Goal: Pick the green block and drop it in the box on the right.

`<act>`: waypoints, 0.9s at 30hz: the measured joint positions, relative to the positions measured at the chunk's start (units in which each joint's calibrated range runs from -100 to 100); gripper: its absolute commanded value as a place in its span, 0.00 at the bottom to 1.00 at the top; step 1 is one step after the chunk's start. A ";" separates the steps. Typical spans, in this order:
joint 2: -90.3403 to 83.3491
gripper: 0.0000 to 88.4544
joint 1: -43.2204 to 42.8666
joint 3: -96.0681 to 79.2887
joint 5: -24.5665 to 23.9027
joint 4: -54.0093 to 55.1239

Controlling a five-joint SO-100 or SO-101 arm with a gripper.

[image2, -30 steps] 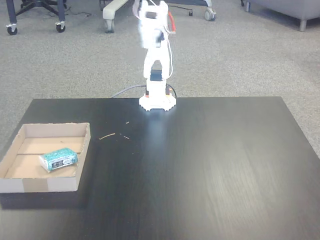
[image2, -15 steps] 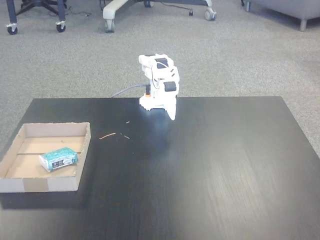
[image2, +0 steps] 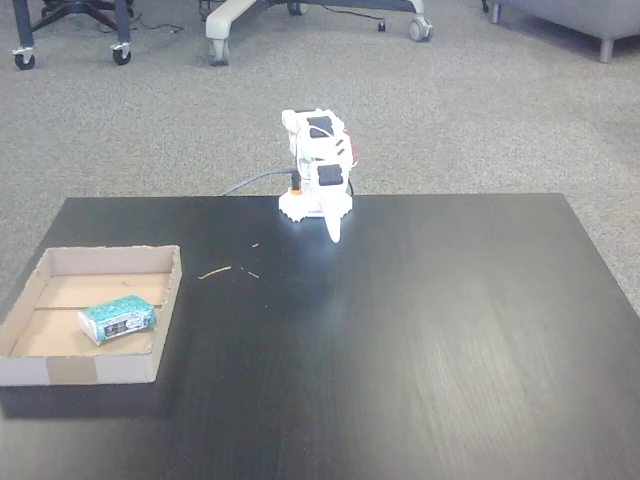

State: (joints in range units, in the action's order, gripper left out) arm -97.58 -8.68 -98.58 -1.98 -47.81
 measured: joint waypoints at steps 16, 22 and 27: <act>0.00 0.00 1.87 0.00 0.39 0.00; 0.00 0.00 1.05 0.00 0.98 0.00; 0.00 0.00 0.75 0.00 1.56 0.00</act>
State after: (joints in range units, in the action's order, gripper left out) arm -97.58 -7.93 -98.58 -0.42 -47.81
